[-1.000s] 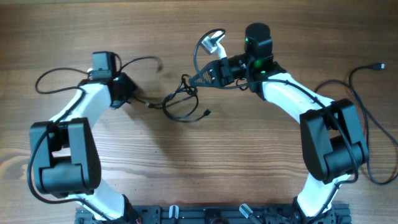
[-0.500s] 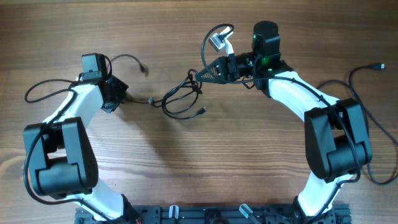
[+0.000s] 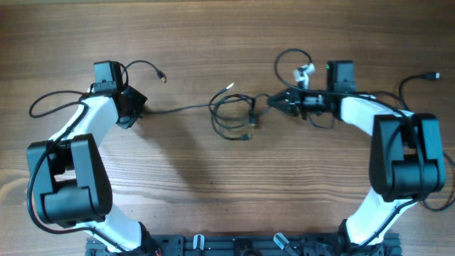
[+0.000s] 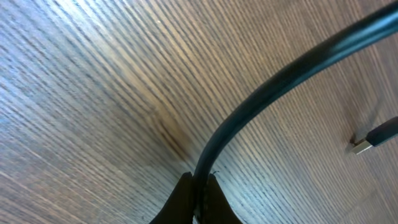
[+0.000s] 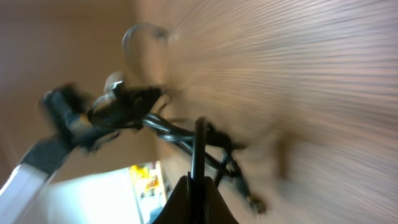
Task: Untangle cables
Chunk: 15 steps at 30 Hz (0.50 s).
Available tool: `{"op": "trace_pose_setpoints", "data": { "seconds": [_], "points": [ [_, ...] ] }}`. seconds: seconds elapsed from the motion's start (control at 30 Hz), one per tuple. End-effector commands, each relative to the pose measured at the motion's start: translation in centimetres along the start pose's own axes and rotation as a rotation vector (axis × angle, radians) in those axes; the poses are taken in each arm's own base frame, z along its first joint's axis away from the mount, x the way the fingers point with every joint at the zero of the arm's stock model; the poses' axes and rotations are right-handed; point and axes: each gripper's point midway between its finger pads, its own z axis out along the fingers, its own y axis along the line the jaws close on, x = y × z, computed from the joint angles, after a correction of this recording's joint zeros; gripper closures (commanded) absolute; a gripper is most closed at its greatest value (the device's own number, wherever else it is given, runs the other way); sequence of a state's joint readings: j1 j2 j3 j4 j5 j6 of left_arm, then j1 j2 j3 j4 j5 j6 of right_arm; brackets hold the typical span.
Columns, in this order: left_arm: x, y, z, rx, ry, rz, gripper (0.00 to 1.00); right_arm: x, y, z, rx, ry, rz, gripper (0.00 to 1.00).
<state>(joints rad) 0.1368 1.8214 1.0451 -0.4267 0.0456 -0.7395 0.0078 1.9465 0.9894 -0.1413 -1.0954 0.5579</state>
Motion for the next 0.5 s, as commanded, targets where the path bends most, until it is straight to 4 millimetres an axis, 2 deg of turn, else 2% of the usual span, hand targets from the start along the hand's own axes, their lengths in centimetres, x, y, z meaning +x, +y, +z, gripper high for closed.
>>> {"op": "trace_pose_setpoints", "data": {
  "seconds": [0.0, 0.23, 0.37, 0.47],
  "points": [
    [-0.9, 0.1, -0.3, -0.011, -0.036, -0.007, 0.96, -2.6, -4.8, -4.3, 0.163, -0.147, 0.018, 0.96],
    [-1.0, 0.2, -0.3, -0.015, -0.040, -0.007, 0.96, -4.0, -8.3, -10.9, 0.172, -0.280, 0.172, 0.96],
    [-1.7, 1.0, -0.4, -0.051, -0.074, -0.013, 0.96, -4.3, -9.9, -13.3, 0.205, -0.331, 0.188, 0.96],
    [-2.4, 1.9, -0.5, -0.068, -0.083, -0.035, 0.96, -4.1, -11.9, -14.9, 0.283, -0.365, 0.220, 0.96]
  ]
}}
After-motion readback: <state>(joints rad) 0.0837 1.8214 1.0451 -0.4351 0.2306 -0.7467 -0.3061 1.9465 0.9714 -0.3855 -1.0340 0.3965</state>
